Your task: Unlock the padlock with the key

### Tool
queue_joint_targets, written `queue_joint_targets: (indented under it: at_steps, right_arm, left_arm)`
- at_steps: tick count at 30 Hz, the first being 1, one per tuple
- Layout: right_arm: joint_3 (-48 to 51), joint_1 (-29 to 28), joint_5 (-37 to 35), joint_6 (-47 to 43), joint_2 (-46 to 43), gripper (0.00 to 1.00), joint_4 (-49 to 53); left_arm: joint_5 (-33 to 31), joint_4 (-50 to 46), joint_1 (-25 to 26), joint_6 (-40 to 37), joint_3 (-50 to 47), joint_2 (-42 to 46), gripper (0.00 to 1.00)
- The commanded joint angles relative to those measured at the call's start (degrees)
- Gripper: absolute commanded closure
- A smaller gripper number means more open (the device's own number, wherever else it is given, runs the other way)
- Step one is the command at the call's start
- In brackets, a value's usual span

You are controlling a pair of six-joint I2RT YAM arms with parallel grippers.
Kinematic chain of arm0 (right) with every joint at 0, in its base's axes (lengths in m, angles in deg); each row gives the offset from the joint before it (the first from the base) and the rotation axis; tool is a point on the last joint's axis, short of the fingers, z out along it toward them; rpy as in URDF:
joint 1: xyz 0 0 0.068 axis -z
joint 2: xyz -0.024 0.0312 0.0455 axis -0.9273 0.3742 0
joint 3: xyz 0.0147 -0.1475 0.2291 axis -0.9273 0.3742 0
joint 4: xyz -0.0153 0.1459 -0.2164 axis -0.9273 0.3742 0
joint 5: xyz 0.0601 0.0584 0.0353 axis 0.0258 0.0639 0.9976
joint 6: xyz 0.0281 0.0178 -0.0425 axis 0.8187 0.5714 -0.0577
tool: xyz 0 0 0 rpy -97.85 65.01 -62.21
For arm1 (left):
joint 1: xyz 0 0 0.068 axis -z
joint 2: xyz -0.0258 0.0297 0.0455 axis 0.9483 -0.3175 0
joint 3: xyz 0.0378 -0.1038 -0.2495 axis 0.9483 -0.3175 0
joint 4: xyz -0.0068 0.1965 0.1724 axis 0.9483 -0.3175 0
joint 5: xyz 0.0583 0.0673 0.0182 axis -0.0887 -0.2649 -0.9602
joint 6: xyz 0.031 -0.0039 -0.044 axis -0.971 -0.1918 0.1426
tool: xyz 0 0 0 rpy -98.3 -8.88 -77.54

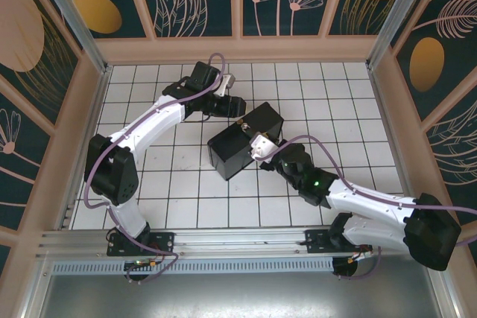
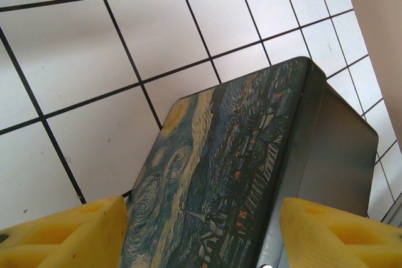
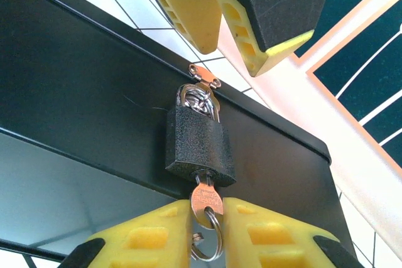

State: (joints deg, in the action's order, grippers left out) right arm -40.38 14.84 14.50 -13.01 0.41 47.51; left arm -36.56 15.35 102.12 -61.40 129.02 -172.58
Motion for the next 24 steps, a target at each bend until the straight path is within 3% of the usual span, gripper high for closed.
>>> queue_joint_targets:
  at_steps: [1, 9, 15, 24]
  right_arm:
    - [-1.8, 0.6, 1.3, 0.7, 0.7, 0.83, 0.0]
    - [-3.5, 1.6, 5.3, 6.5, 0.6, 0.97, 2.5]
    - [-5.8, 2.1, 9.3, 19.6, 1.2, 0.98, 9.1]
    - [-3.3, 6.4, 17.3, 43.3, 0.3, 0.97, 5.9]
  left_arm:
    - [1.1, 0.6, -0.2, -1.1, -0.1, -0.5, 0.34]
    - [1.0, 0.3, -0.2, -1.4, -0.6, -0.2, 0.35]
    - [2.6, 2.2, -0.2, -0.9, -3.8, 1.0, 0.36]
    - [4.3, 4.5, -0.1, 1.2, -5.7, 2.7, 0.35]
